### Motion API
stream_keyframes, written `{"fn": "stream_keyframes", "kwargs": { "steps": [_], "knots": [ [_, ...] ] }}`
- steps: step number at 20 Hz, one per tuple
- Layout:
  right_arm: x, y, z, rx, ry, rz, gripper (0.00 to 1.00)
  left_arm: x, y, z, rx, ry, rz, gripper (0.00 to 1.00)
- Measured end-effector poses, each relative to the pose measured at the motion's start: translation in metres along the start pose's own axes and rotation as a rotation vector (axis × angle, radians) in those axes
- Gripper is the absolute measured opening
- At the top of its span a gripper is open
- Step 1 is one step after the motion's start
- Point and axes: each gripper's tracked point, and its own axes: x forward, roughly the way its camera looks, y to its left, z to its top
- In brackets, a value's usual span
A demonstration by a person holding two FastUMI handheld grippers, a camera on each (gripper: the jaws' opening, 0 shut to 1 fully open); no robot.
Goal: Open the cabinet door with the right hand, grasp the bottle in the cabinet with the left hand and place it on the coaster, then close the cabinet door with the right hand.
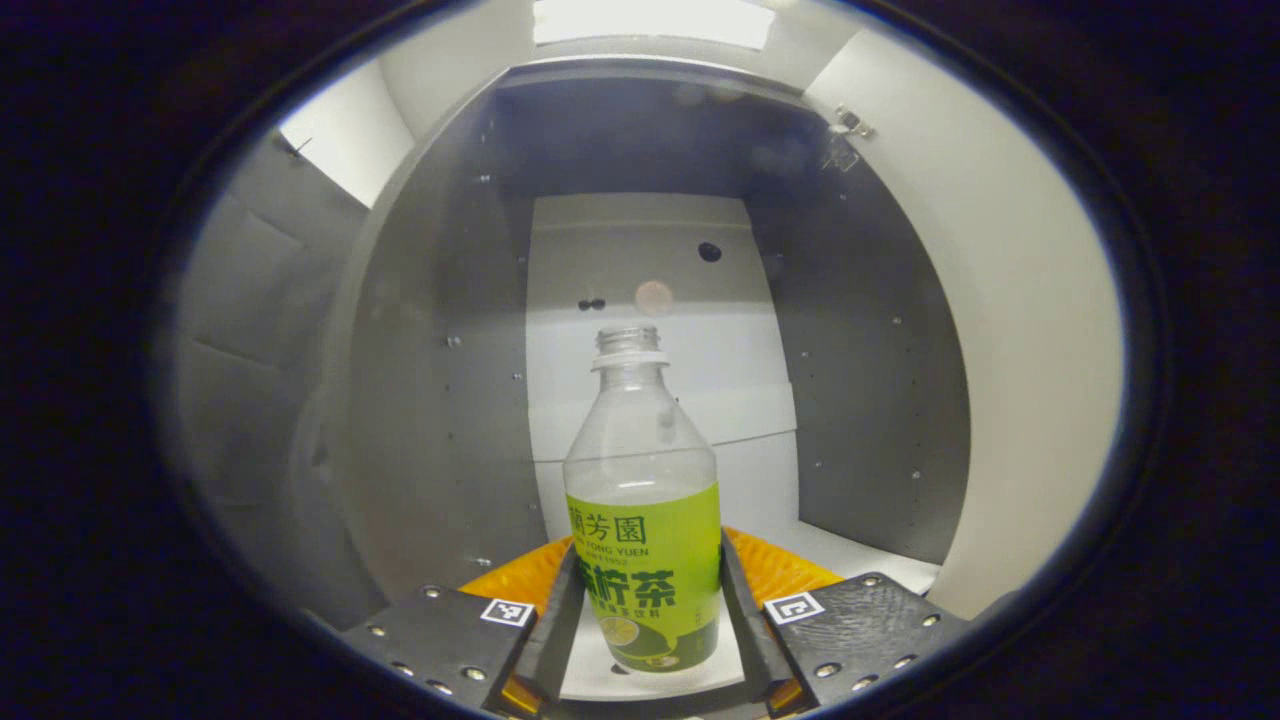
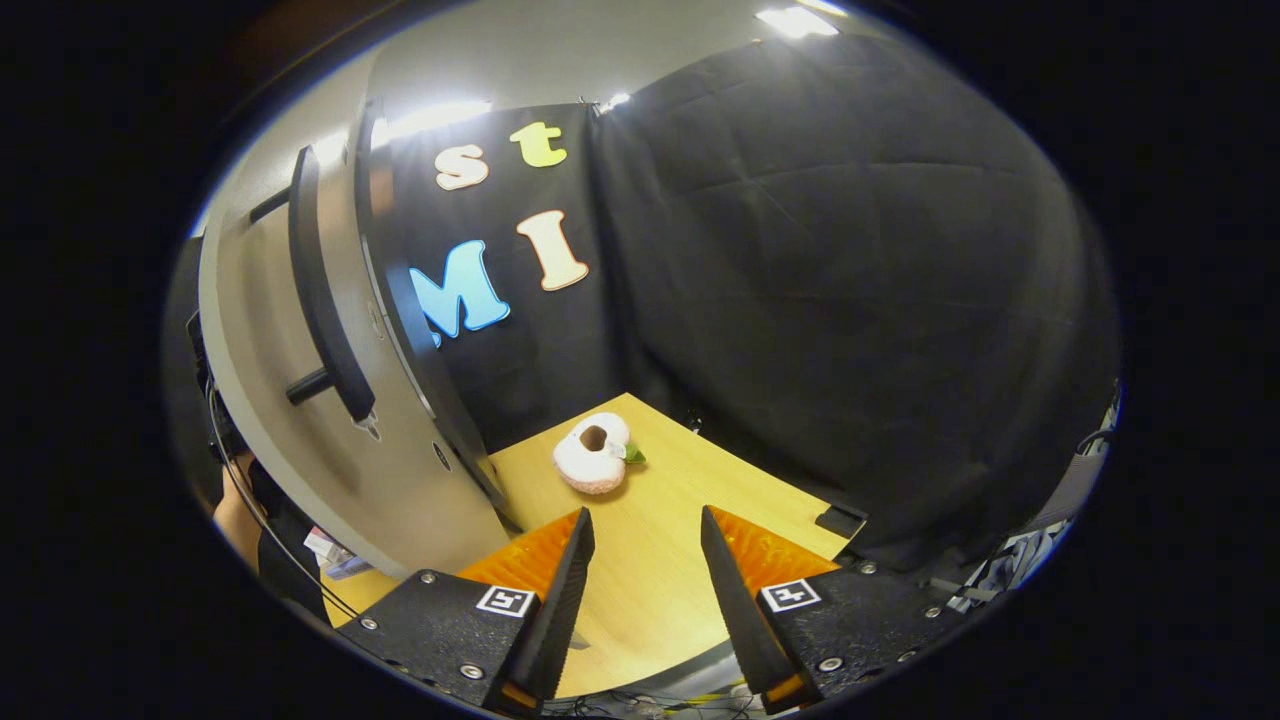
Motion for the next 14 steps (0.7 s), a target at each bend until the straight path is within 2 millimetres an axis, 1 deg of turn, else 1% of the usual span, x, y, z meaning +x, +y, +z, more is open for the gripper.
{"fn": "stream_keyframes", "kwargs": {
  "steps": [3,5,6,7,10,13,14],
  "knots": [
    [0.007,0.001,0.017,-0.047,-0.019,0.067,0.68,-0.034,-0.001,0.017,-0.013,-0.002,0.019,0.68],
    [0.011,0.002,0.025,-0.086,-0.016,0.115,0.68,-0.056,0.004,0.028,-0.01,-0.007,0.05,0.68],
    [0.014,0.003,0.027,-0.099,-0.015,0.144,0.68,-0.071,0.007,0.034,-0.003,-0.011,0.065,0.75],
    [0.016,0.004,0.028,-0.113,-0.011,0.166,0.68,-0.082,0.01,0.039,0.009,-0.017,0.084,0.75],
    [0.025,0.002,0.024,-0.149,0.006,0.227,0.68,-0.123,0.029,0.045,0.045,-0.018,0.141,0.75],
    [0.036,0.001,0.018,-0.184,0.018,0.268,0.68,-0.173,0.048,0.047,0.097,-0.02,0.228,0.74],
    [0.04,0.003,0.012,-0.204,0.025,0.285,0.68,-0.192,0.057,0.045,0.131,-0.021,0.264,0.74]
  ]
}}
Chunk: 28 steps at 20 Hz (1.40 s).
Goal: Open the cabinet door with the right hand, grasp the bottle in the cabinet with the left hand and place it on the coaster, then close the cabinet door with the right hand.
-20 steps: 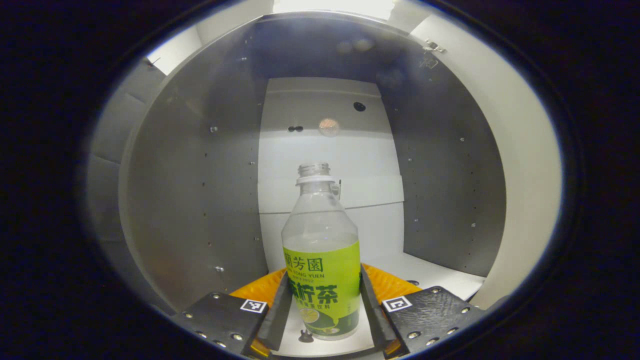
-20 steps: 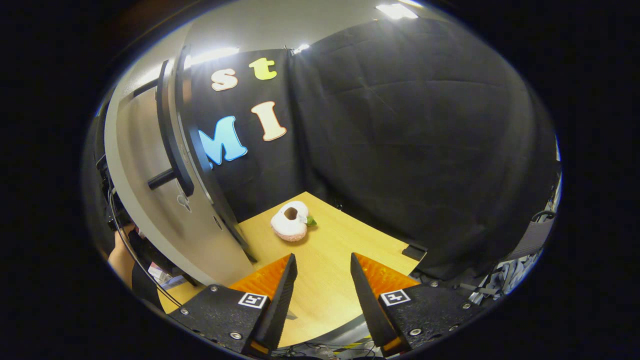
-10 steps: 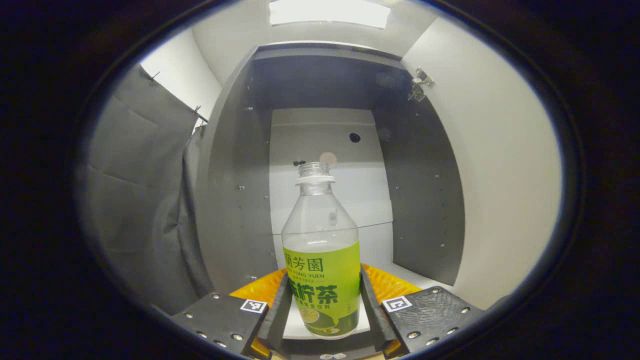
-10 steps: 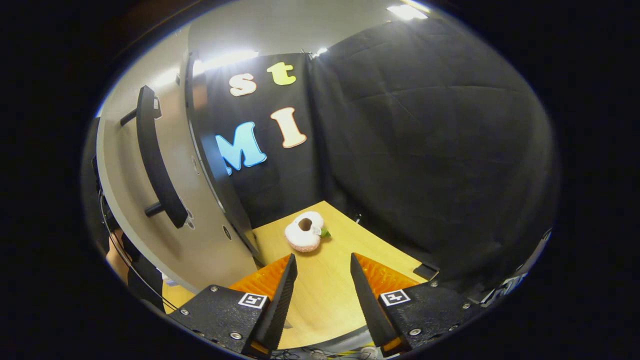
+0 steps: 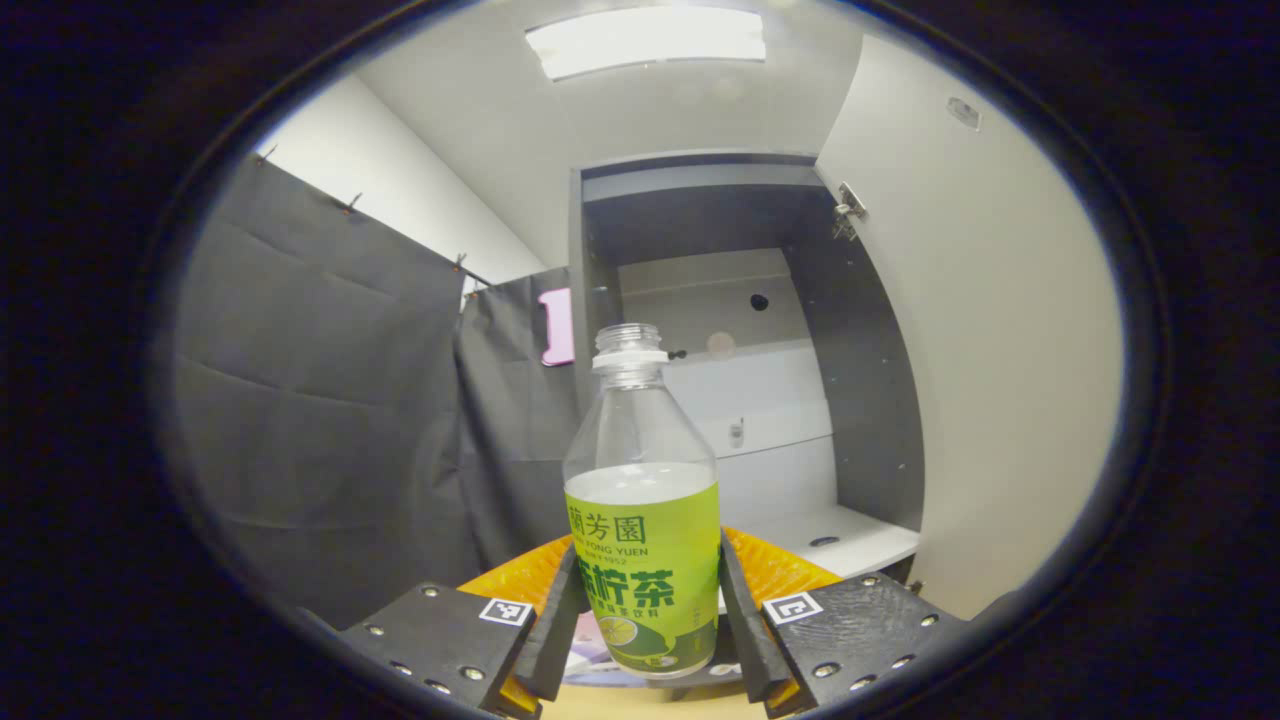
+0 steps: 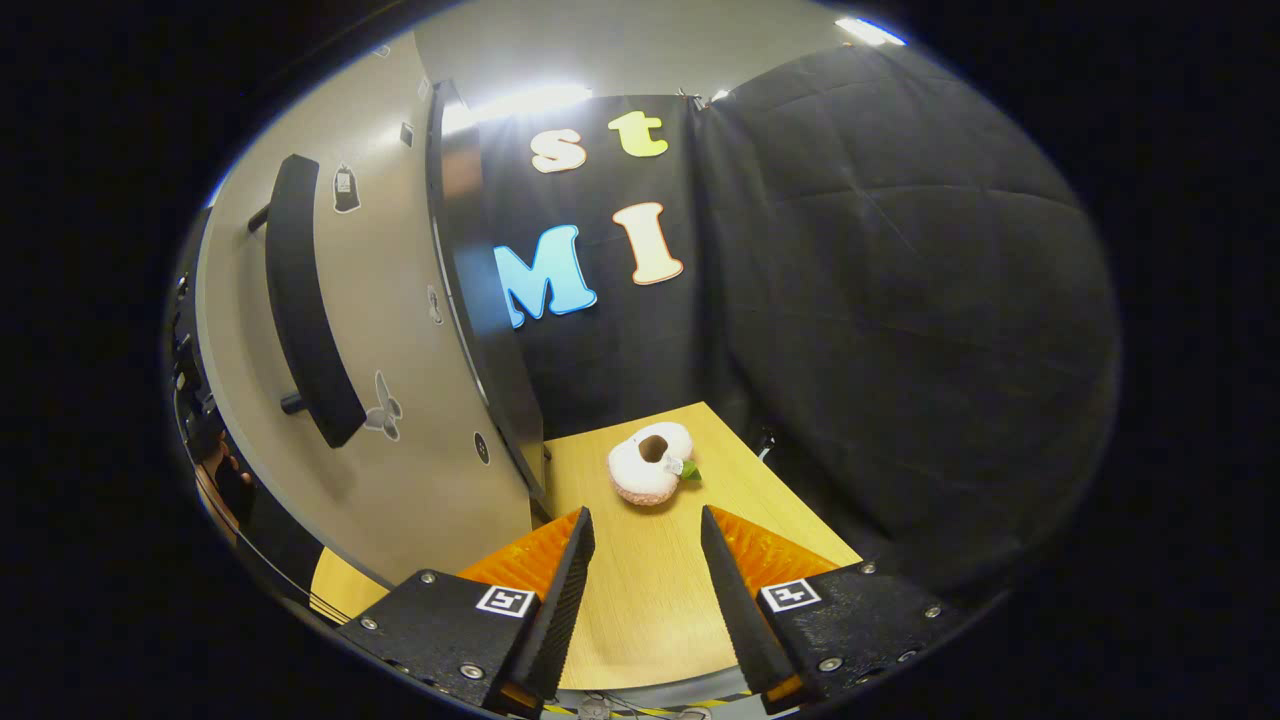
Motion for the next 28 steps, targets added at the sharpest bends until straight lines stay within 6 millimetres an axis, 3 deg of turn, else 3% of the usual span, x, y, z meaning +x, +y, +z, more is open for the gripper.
{"fn": "stream_keyframes", "kwargs": {
  "steps": [2,5,8,10,11,13,15,19,23,25,28],
  "knots": [
    [0.009,-0.005,-0.008,-0.046,-0.001,0.011,0.68,-0.034,0.014,-0.011,0.032,0.001,0.047,0.68],
    [0.02,-0.024,-0.011,-0.053,-0.056,-0.059,0.68,-0.092,0.028,-0.043,0.059,0.016,0.093,0.68],
    [0.035,-0.016,-0.018,-0.066,-0.083,-0.056,0.68,-0.144,0.027,-0.081,0.068,0.034,0.117,0.68],
    [0.045,-0.015,-0.026,-0.114,-0.093,-0.054,0.68,-0.167,0.019,-0.109,0.072,0.05,0.113,0.65],
    [0.049,-0.014,-0.031,-0.132,-0.092,-0.047,0.68,-0.176,0.015,-0.127,0.072,0.064,0.11,0.68],
    [0.059,-0.026,-0.048,-0.163,-0.073,-0.075,0.68,-0.193,0.002,-0.161,0.052,0.098,0.094,0.65],
    [0.066,-0.034,-0.071,-0.151,-0.036,-0.091,0.7,-0.205,-0.012,-0.194,0.029,0.121,0.082,0.69],
    [0.081,-0.034,-0.11,-0.227,0.034,-0.094,0.71,-0.229,-0.033,-0.263,0.001,0.137,0.096,0.68],
    [0.084,-0.029,-0.116,-0.29,0.044,-0.074,0.74,-0.252,-0.053,-0.332,-0.015,0.193,0.118,0.69],
    [0.086,-0.029,-0.113,-0.316,0.034,-0.073,0.76,-0.257,-0.059,-0.349,-0.048,0.209,0.123,0.69],
    [0.089,-0.022,-0.111,-0.34,0.031,-0.062,0.76,-0.257,-0.056,-0.351,-0.066,0.193,0.139,0.69]
  ]
}}
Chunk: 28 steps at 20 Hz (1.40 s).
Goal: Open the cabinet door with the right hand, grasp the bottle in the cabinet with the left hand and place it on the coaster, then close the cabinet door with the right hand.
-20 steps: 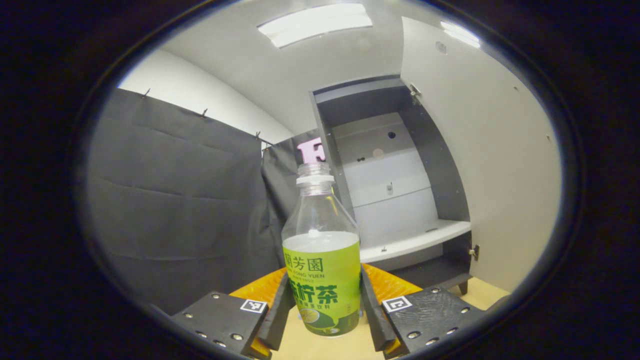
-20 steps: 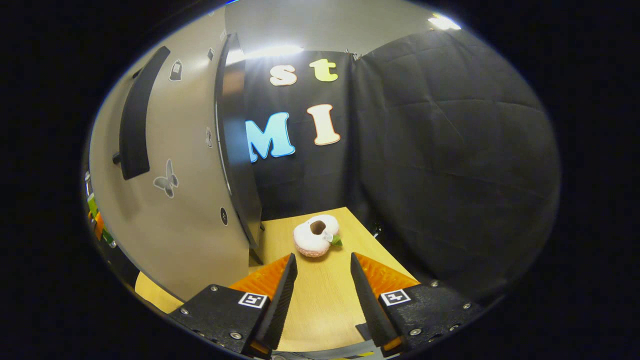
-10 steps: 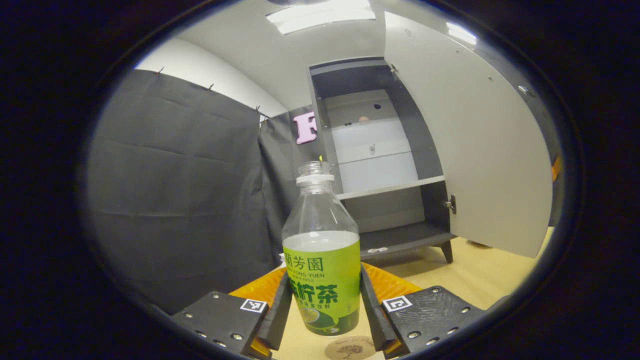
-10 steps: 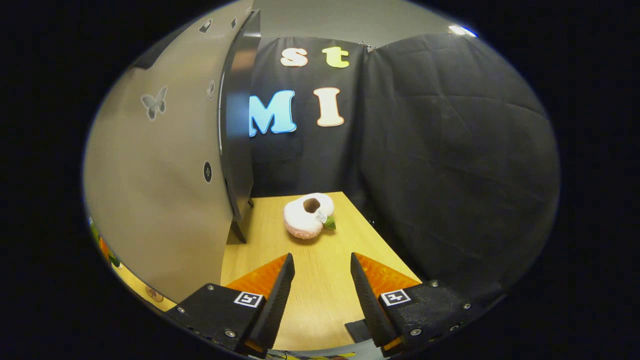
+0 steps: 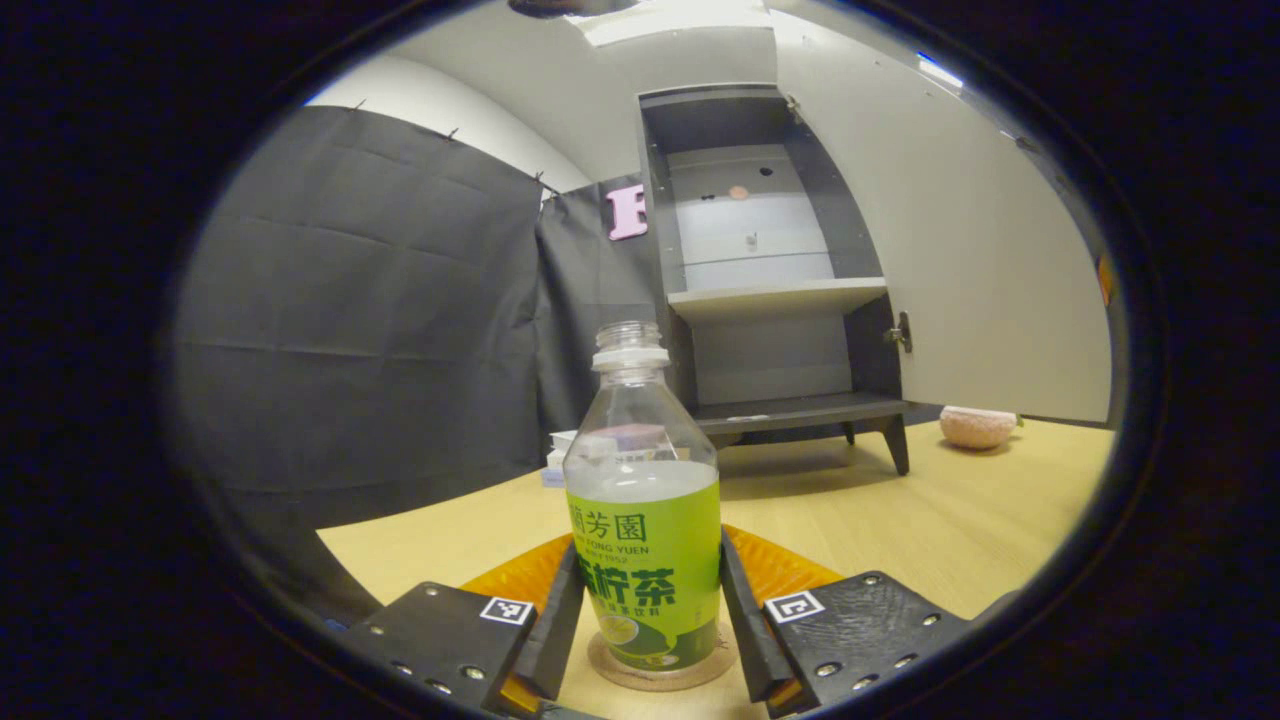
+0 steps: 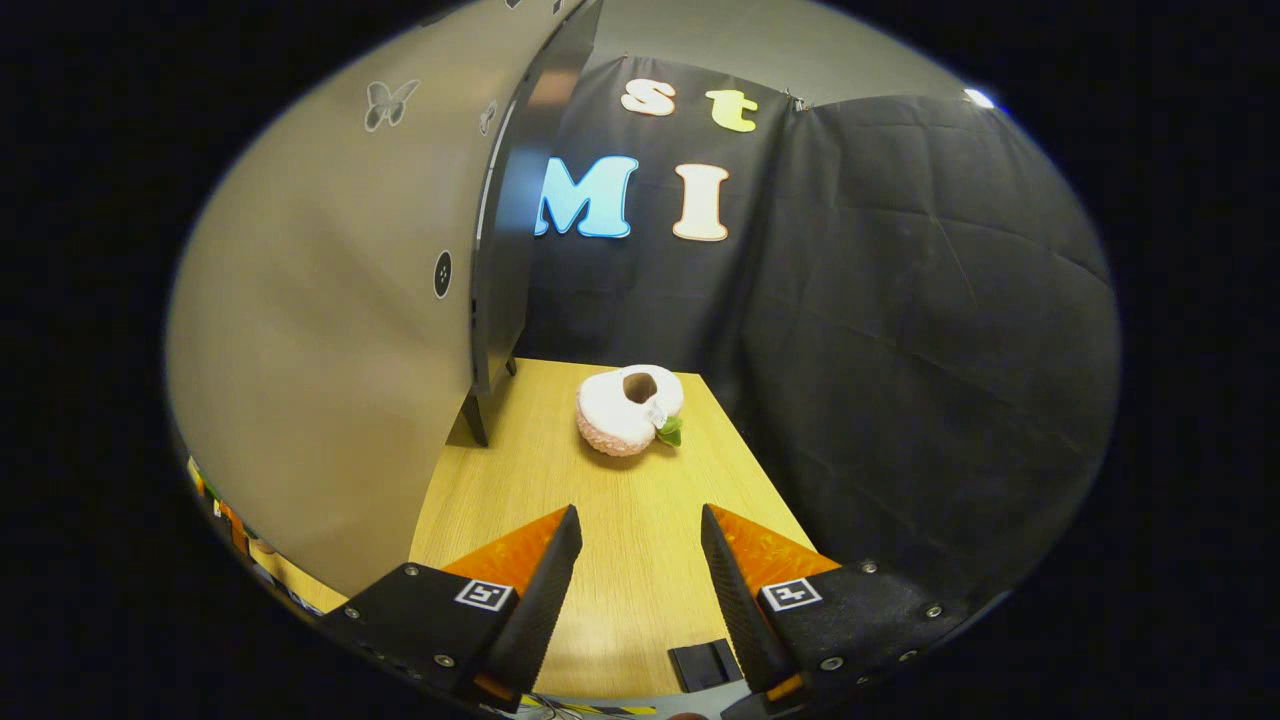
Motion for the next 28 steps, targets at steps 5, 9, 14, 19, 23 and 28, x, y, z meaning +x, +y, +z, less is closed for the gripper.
{"fn": "stream_keyframes", "kwargs": {
  "steps": [5,9,14,19,23,28],
  "knots": [
    [0.004,0.018,-0.001,-0.025,0.003,0.036,0.76,0.005,-0.001,-0.004,0.019,-0.006,-0.02,0.69],
    [0.002,0.027,-0.001,-0.031,0.011,0.055,0.76,0.004,0.002,-0.005,-0.004,0.0,-0.013,0.7],
    [0.0,0.029,-0.002,-0.045,0.016,0.067,0.76,0.0,0.008,-0.005,-0.083,0.028,0.005,0.74],
    [-0.001,0.027,0.0,-0.025,0.02,0.079,0.77,0.0,0.015,0.016,-0.083,0.017,0.007,0.75],
    [-0.005,0.025,0.003,-0.001,0.011,0.082,0.76,0.005,0.016,0.045,-0.066,-0.009,-0.011,0.75],
    [-0.012,0.023,0.013,0.019,-0.022,0.08,0.76,0.006,0.023,0.083,-0.083,-0.034,-0.009,0.75]
  ]
}}
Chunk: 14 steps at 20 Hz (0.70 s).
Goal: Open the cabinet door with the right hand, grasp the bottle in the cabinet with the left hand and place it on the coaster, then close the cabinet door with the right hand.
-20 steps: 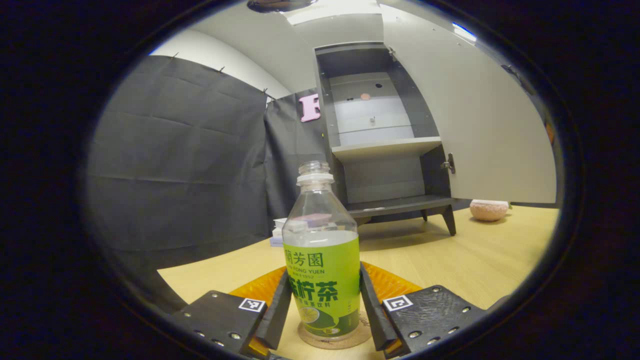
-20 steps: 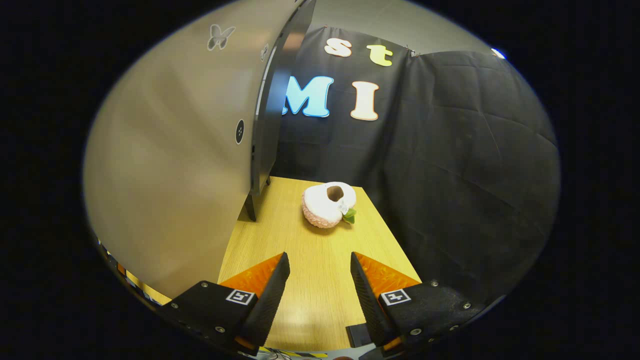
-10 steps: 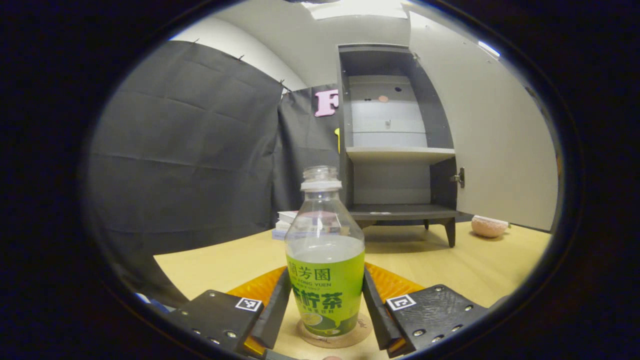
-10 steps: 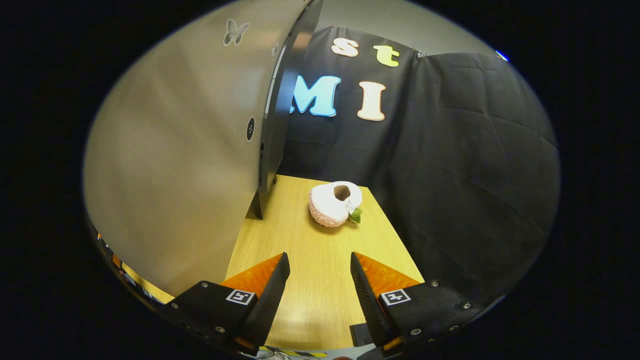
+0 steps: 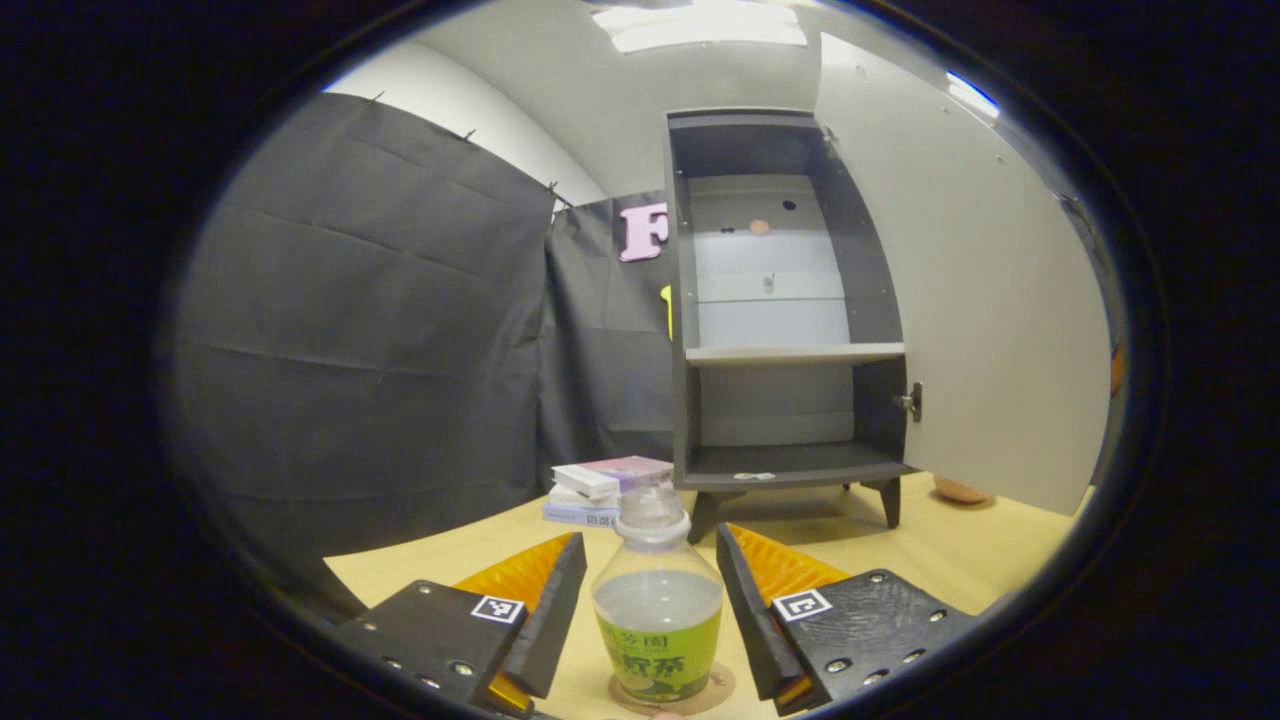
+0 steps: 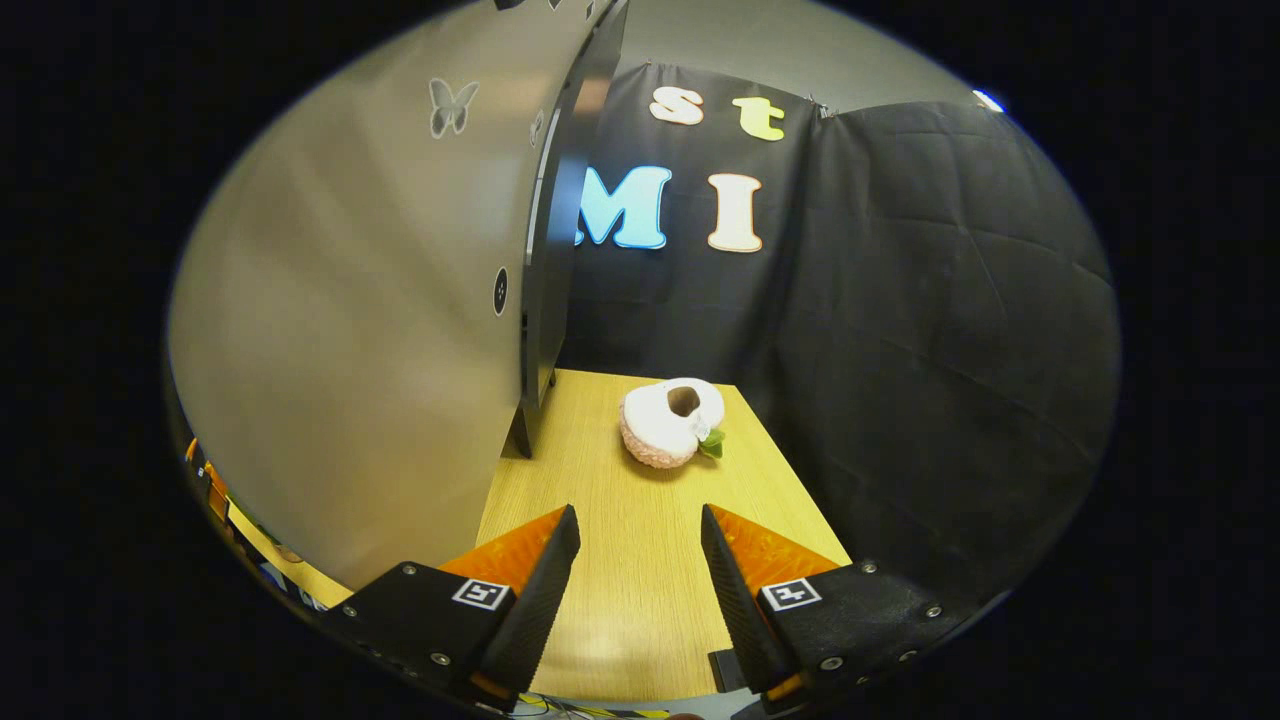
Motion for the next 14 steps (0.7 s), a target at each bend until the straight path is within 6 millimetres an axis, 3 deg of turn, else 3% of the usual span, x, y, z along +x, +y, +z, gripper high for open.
{"fn": "stream_keyframes", "kwargs": {
  "steps": [4,9,12,14],
  "knots": [
    [-0.003,-0.002,0.009,0.026,-0.009,-0.001,0.76,0.004,-0.006,0.019,0.014,0.006,-0.01,0.75],
    [-0.01,-0.005,0.022,0.065,-0.013,0.009,0.78,0.009,-0.017,0.063,0.036,0.014,-0.023,0.74],
    [-0.017,-0.008,0.043,0.093,-0.04,0.019,0.82,0.01,-0.026,0.102,0.017,0.012,-0.031,0.75],
    [-0.023,-0.009,0.062,0.103,-0.071,0.021,0.82,0.011,-0.023,0.138,0.032,-0.023,-0.012,0.75]
  ]
}}
